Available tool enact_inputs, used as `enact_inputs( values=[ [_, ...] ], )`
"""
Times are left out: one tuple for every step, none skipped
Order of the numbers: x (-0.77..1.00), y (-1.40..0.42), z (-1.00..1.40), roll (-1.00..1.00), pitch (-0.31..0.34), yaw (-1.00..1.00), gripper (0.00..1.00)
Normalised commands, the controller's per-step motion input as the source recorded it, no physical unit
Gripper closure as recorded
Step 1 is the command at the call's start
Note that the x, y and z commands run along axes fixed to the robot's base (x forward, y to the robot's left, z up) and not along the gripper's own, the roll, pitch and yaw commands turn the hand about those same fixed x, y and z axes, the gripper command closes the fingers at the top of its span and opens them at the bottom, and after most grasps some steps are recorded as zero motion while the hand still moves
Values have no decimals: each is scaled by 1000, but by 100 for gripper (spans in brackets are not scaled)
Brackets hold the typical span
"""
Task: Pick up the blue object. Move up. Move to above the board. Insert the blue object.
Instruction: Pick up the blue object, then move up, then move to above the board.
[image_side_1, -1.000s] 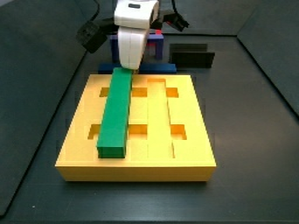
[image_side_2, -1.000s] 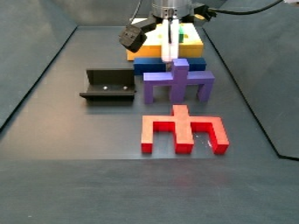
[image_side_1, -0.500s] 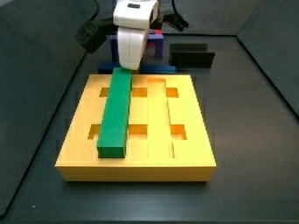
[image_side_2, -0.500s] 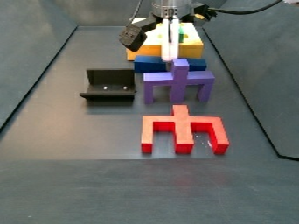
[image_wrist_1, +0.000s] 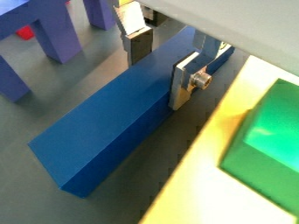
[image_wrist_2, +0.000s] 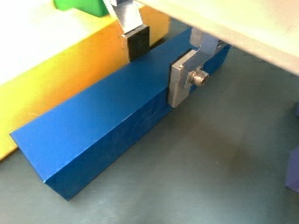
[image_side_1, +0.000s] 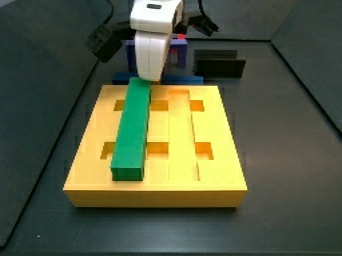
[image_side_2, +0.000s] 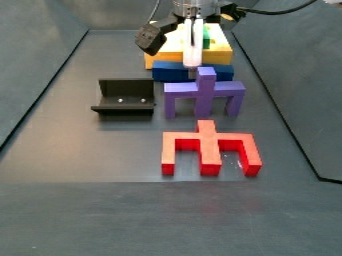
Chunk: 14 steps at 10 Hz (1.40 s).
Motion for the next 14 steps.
enact_inputs(
  values=[
    [0,0,0,0,0,0,100],
    [0,0,0,0,0,0,100],
    [0,0,0,0,0,0,100],
    [0,0,0,0,0,0,100],
    [0,0,0,0,0,0,100],
    [0,0,0,0,0,0,100],
    [0,0,0,0,0,0,100],
    [0,0,833,0,0,0,100],
    [-63,-86,731,-7,52,42,100],
    [-91,-71,468,-27,66,49,100],
    [-39,-38,208,-41,32,29,100],
    [0,0,1400,0,0,0,100],
    [-21,4,1400,2,34,-7,100],
    [7,6,1400,-63,10,-9,100]
  ],
)
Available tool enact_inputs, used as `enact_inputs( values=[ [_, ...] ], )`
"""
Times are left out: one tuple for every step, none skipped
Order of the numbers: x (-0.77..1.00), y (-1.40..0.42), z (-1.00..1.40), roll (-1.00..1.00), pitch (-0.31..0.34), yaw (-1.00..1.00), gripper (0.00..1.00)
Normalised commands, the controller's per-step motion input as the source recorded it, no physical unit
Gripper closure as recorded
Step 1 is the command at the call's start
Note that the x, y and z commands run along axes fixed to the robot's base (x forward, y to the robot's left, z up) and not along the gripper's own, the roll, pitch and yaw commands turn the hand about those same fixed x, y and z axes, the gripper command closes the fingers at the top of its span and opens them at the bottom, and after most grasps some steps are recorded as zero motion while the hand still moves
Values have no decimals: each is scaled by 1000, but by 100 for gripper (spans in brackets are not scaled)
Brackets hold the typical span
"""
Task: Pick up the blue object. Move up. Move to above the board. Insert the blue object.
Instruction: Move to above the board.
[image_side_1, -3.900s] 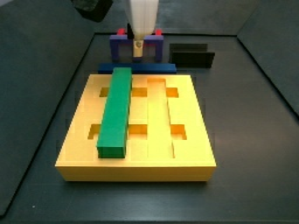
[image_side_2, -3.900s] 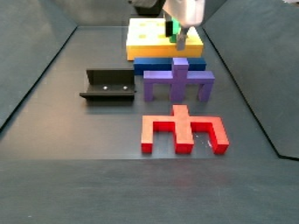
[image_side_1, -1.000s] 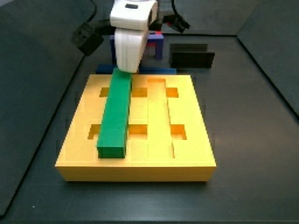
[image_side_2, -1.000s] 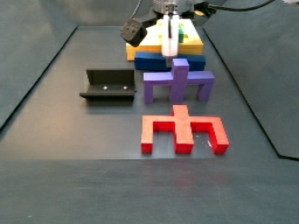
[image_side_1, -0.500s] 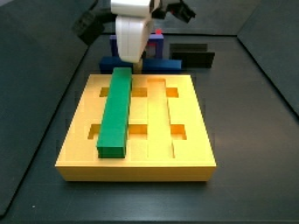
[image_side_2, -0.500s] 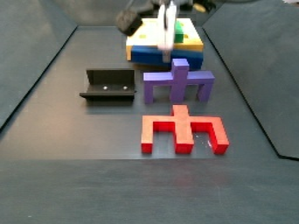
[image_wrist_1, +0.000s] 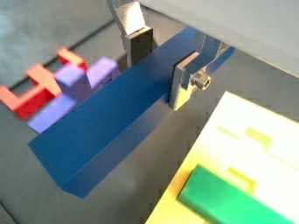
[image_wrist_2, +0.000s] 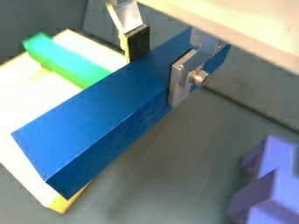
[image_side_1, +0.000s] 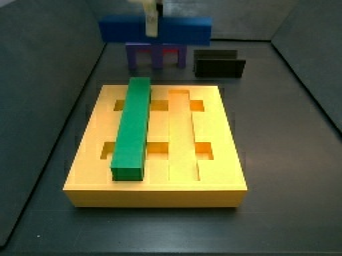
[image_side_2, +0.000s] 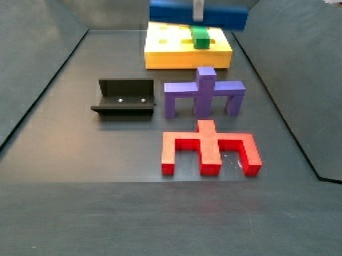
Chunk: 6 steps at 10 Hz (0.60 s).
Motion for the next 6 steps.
enact_inputs(
  values=[
    [18,7,1400,-57,47,-12,100],
    [-15,8,1400,-64,70,-9,100],
    [-2,14,1400,-64,66,-11,100],
    [26,11,594,-60,75,-10,100],
    [260,-1400,427,15,22,1000,100],
    [235,-1400,310,28,26,1000,100]
  ],
)
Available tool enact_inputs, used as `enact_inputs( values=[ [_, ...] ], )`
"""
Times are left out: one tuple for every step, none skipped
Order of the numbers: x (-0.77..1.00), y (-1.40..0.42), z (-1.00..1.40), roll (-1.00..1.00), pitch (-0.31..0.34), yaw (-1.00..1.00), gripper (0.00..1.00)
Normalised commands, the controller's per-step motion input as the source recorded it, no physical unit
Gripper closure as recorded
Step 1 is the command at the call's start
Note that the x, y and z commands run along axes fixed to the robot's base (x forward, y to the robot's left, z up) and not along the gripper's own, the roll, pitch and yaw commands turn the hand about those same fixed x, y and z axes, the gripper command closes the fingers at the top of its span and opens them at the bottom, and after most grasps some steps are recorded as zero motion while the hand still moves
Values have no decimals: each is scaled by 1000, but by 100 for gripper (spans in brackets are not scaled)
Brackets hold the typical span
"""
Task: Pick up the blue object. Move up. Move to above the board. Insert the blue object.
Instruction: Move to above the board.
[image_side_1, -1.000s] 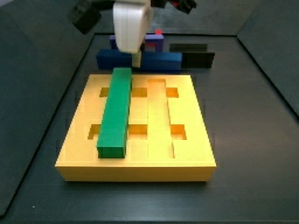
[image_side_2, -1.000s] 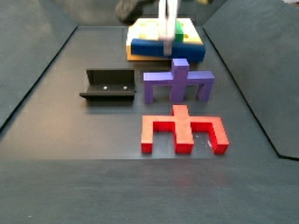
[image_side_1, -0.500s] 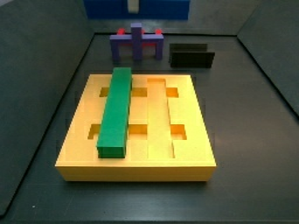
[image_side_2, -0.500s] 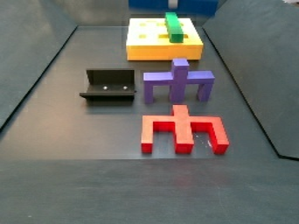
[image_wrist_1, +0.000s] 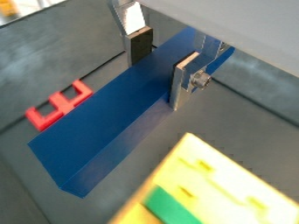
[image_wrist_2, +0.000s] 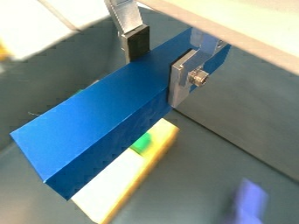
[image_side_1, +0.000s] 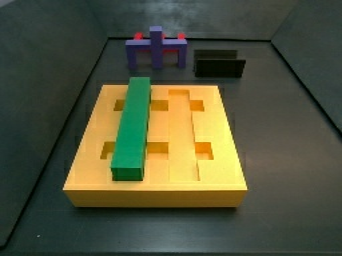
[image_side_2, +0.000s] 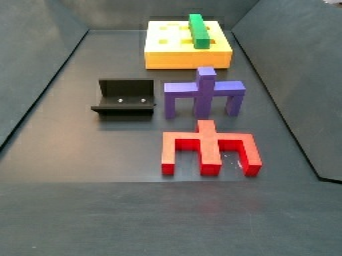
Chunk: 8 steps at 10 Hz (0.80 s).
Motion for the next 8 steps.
enact_inputs(
  values=[
    [273,-1400,276,34,35,1000,100],
    [268,-977,178,28,45,1000,100],
    [204,-660,129,32,52,1000,100],
    [136,-403,95,37,56,1000,100],
    [82,-210,65,39,62,1000,100],
    [71,-124,41,43,68,1000,100],
    [72,-89,28,46,74,1000,100],
    [75,-58,20,50,80,1000,100]
  ],
)
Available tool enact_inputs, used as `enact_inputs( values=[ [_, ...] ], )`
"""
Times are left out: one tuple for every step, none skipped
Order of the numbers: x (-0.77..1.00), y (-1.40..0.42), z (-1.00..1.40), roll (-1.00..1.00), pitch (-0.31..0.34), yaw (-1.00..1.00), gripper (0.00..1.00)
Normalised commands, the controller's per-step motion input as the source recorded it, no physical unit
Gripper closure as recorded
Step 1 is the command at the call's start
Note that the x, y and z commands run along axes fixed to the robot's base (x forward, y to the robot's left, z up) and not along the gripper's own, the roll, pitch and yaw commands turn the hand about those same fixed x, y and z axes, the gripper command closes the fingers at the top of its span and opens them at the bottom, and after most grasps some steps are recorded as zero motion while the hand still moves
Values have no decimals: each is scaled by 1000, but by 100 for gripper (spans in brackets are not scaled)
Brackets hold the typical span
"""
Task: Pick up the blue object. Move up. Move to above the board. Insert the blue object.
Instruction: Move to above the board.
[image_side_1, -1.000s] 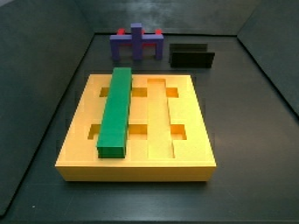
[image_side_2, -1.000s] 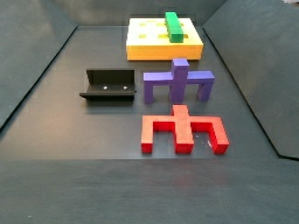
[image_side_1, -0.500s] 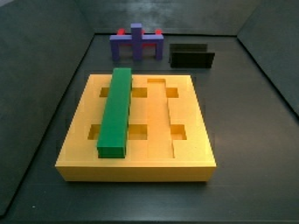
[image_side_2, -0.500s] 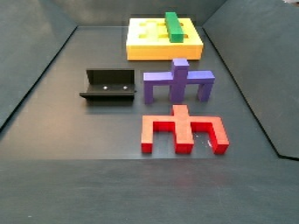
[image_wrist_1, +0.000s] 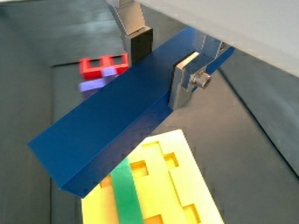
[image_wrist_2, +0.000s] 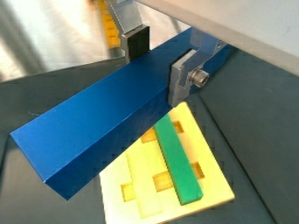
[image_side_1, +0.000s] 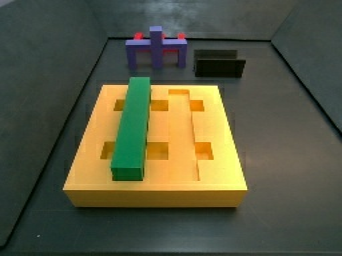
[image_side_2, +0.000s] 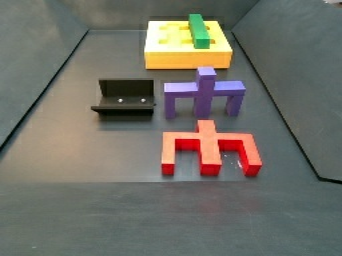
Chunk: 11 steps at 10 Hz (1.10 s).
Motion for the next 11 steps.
enact_inputs(
  values=[
    [73,-49,16,54,88,1000,100],
    [73,-39,13,59,95,1000,100],
    [72,-37,15,66,106,1000,100],
    [72,-36,14,70,112,1000,100],
    [72,-35,16,82,131,1000,100],
    [72,-35,18,91,146,1000,100],
    [72,-34,20,107,171,1000,100],
    [73,-34,21,117,186,1000,100],
    [79,-36,28,152,238,1000,100],
    [84,-37,30,173,267,1000,100],
    [99,-40,24,204,295,853,100]
  ],
)
